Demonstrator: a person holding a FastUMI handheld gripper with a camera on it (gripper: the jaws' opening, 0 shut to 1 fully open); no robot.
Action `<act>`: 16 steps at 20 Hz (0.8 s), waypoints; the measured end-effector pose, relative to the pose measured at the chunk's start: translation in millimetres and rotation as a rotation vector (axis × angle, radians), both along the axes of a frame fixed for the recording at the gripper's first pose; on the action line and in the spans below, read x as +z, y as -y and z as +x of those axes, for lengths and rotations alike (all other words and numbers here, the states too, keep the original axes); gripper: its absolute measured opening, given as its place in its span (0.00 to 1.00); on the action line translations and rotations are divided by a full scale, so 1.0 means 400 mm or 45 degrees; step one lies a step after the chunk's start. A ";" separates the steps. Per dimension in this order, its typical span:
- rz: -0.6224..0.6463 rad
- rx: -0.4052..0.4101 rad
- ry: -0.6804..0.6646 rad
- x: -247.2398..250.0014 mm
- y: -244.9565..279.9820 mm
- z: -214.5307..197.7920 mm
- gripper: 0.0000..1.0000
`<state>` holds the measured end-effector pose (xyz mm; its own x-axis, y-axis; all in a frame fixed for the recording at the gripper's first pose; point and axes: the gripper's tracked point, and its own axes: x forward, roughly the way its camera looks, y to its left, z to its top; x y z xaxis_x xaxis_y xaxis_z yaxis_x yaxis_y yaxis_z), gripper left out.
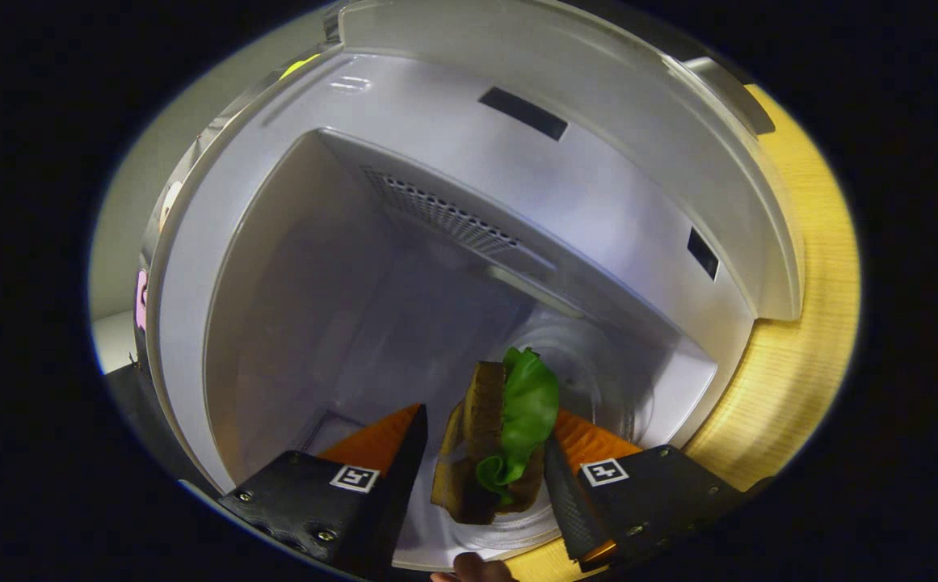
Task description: Open the microwave, put the food inside, and close the microwave door.
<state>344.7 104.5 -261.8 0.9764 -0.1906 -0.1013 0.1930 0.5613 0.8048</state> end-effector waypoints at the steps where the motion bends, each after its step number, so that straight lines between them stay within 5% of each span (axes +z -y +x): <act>1: -0.013 0.002 0.010 0.007 0.003 -0.006 0.78; 16: -0.198 -0.013 -0.031 0.002 0.058 -0.095 0.80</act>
<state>306.7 81.3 -260.9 0.9720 -0.2158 -0.0935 0.2179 0.6765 0.7035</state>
